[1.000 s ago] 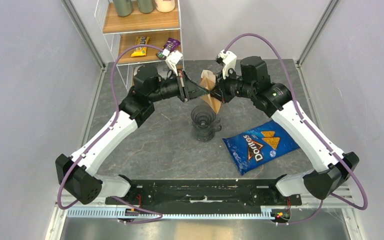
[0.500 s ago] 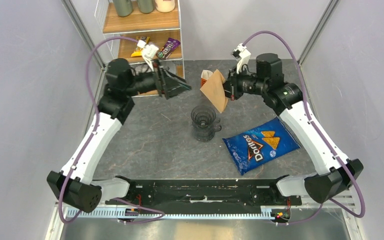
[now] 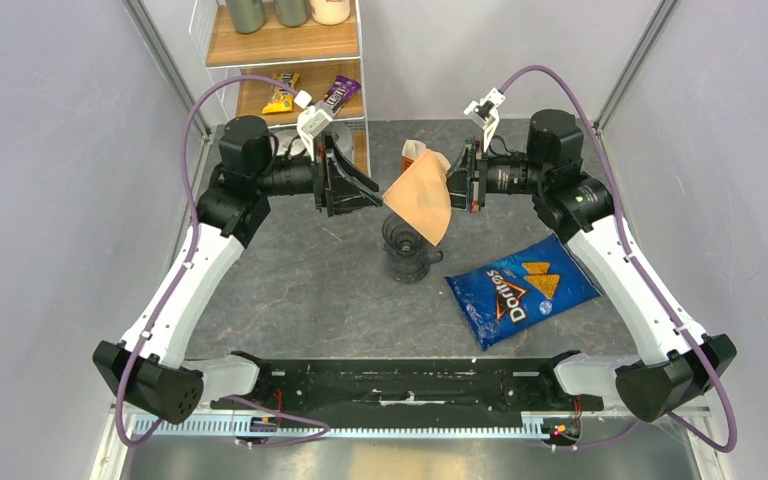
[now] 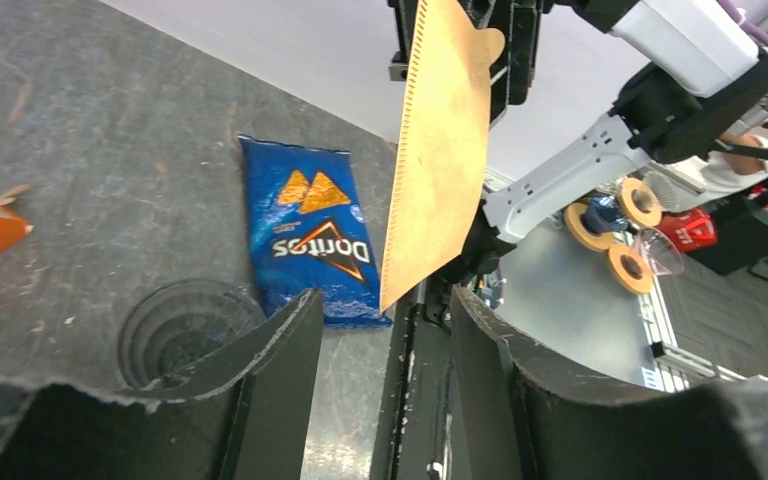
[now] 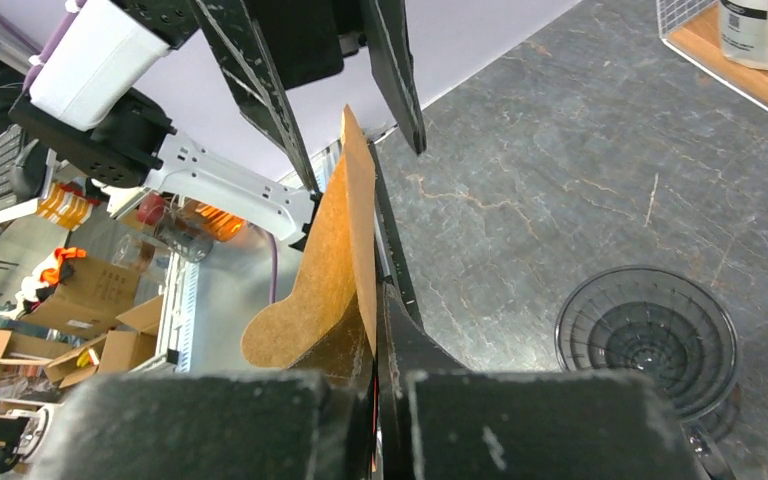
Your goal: Place the coffee filter in the dripper
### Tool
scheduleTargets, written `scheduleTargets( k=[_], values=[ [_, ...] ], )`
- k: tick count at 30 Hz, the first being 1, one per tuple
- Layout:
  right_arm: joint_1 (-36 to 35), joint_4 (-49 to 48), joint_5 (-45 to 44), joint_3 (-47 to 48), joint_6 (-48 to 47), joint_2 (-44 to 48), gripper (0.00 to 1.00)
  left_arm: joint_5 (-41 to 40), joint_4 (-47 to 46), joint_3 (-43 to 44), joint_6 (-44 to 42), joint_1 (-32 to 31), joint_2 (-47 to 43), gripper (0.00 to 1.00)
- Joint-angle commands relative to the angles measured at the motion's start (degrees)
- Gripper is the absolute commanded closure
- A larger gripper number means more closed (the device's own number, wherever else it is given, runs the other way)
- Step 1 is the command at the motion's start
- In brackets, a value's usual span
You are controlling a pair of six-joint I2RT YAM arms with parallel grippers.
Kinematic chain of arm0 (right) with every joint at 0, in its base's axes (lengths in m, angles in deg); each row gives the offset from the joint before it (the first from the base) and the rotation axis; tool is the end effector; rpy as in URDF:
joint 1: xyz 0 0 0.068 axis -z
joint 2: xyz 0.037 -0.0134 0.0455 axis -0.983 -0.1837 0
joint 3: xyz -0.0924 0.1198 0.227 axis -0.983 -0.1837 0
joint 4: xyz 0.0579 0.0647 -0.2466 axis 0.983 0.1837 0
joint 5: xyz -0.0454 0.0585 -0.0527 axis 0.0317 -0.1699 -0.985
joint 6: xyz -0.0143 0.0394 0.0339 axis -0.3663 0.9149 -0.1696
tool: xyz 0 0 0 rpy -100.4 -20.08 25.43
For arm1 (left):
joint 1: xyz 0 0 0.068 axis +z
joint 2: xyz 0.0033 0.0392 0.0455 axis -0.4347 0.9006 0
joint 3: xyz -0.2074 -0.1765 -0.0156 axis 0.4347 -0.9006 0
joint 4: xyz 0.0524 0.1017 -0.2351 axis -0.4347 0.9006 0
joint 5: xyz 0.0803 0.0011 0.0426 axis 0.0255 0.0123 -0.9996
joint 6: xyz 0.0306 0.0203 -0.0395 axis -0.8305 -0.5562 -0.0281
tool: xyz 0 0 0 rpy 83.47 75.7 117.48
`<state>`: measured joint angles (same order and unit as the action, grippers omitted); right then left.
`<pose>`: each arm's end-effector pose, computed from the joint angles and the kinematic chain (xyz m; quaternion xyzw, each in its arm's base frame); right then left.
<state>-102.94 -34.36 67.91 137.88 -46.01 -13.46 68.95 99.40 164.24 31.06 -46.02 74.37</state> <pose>0.2327 0.1338 0.4431 -0.3128 0.6750 0.5540 0.3737 0.2329 -0.1191 0.4414 0.3533 0.6392 -0.5417 0.4161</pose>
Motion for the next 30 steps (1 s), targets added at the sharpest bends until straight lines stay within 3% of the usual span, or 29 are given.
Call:
scheduleTargets(
  k=[1,7,13,18,23,30],
  values=[
    [-0.2,-3.4,3.7,-0.3,1.7,1.3,1.00,2.2,-6.7,-1.9,5.1,-2.5,-0.3,0.46],
    [-0.3,-2.9,5.1,-0.3,0.0,1.8,1.00,1.9,-12.9,-3.4,12.0,-3.0,0.5,0.63],
    [-0.5,0.5,5.3,-0.2,-3.9,2.6,1.00,4.3,-21.1,-4.8,18.8,-3.2,0.9,0.73],
    [-0.5,0.3,5.0,-0.2,-4.6,2.8,1.00,5.3,-25.0,-5.8,23.4,-3.6,1.2,0.98],
    [-0.6,-0.8,5.2,0.1,-4.2,2.2,1.00,5.3,-25.3,-5.7,24.5,-4.6,1.5,0.88],
    [-0.8,-0.9,5.2,0.2,-4.5,2.0,1.00,5.9,-25.3,-5.3,24.9,-5.1,2.1,0.98]
  ],
)
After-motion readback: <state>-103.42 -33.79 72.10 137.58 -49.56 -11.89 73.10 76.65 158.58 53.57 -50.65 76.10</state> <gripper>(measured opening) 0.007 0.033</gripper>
